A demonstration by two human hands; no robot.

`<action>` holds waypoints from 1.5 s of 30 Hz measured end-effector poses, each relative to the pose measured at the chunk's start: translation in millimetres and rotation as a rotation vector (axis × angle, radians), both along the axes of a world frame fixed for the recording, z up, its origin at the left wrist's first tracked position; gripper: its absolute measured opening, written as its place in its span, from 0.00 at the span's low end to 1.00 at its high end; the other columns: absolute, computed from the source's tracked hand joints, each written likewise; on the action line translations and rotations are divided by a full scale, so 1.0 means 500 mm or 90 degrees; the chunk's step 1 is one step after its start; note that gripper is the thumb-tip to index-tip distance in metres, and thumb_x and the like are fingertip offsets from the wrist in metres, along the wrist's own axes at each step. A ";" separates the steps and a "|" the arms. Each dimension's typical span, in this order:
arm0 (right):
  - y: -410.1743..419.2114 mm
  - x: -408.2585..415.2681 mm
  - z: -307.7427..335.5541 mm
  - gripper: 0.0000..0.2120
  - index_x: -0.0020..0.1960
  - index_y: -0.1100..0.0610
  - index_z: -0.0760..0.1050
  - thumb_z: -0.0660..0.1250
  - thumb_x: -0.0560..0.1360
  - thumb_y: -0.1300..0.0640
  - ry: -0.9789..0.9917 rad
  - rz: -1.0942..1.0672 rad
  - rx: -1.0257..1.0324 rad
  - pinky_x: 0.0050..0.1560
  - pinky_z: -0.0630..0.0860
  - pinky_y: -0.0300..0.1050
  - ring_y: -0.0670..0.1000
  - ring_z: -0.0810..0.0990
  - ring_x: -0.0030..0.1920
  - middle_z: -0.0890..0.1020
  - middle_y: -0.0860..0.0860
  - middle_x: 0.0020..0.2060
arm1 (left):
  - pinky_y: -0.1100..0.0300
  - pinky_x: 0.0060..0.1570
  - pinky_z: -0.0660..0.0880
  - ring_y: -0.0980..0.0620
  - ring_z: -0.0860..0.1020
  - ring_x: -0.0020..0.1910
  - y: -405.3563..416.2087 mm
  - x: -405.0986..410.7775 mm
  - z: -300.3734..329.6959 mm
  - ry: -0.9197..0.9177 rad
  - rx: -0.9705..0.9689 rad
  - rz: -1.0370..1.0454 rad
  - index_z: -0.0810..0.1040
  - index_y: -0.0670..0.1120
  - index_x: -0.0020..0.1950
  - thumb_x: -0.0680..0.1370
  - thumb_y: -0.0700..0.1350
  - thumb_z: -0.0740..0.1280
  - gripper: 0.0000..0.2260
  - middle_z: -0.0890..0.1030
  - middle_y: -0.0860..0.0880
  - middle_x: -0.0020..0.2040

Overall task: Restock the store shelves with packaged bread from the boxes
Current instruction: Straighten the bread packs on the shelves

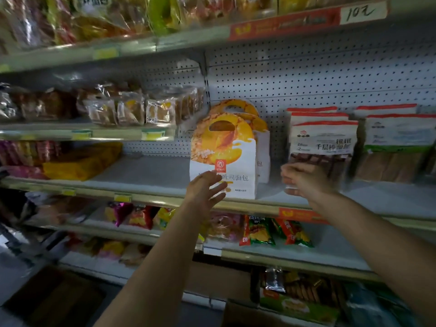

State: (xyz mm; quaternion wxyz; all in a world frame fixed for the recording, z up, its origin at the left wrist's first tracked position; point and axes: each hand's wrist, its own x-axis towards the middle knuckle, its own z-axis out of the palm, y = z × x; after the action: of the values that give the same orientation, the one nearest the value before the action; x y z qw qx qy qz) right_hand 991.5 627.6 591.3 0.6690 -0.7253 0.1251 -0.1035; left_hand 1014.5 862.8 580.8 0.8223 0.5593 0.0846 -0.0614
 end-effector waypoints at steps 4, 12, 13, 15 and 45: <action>0.073 0.015 -0.020 0.04 0.45 0.53 0.78 0.67 0.79 0.59 0.014 -0.056 0.027 0.49 0.80 0.50 0.51 0.80 0.49 0.82 0.55 0.50 | 0.49 0.54 0.79 0.43 0.81 0.56 0.058 0.056 -0.015 0.012 0.010 -0.047 0.74 0.42 0.63 0.81 0.42 0.65 0.11 0.82 0.45 0.56; 0.117 0.048 -0.065 0.05 0.45 0.51 0.76 0.67 0.78 0.59 0.065 -0.104 0.045 0.50 0.78 0.51 0.54 0.79 0.55 0.79 0.55 0.54 | 0.50 0.56 0.77 0.47 0.78 0.60 0.121 0.155 -0.061 -0.016 0.037 -0.021 0.72 0.46 0.68 0.79 0.42 0.70 0.18 0.78 0.44 0.63; 0.113 0.060 -0.071 0.05 0.45 0.51 0.76 0.67 0.78 0.58 0.069 -0.107 0.040 0.51 0.78 0.51 0.54 0.78 0.55 0.79 0.55 0.54 | 0.50 0.58 0.76 0.47 0.76 0.62 0.129 0.173 -0.071 -0.034 0.065 -0.012 0.71 0.46 0.70 0.78 0.42 0.70 0.21 0.76 0.45 0.65; 0.103 0.088 -0.086 0.04 0.45 0.50 0.76 0.67 0.78 0.57 0.081 -0.110 0.031 0.54 0.78 0.54 0.54 0.78 0.56 0.79 0.55 0.54 | 0.52 0.60 0.72 0.47 0.74 0.65 0.144 0.212 -0.088 -0.074 0.124 0.012 0.69 0.46 0.72 0.77 0.41 0.72 0.25 0.74 0.47 0.68; 0.049 0.524 -0.178 0.35 0.63 0.45 0.76 0.53 0.70 0.23 0.092 -0.091 0.158 0.60 0.76 0.62 0.61 0.82 0.54 0.84 0.56 0.54 | 0.58 0.44 0.81 0.42 0.82 0.57 0.138 0.516 -0.272 -0.197 0.155 -0.101 0.74 0.38 0.65 0.63 0.27 0.78 0.32 0.82 0.39 0.57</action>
State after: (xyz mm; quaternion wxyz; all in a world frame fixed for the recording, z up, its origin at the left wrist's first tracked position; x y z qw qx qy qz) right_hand 1253.6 652.2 502.4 0.7339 -0.6317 0.2357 -0.0822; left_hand 1272.4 931.8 445.0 0.7447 0.6619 -0.0802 -0.0286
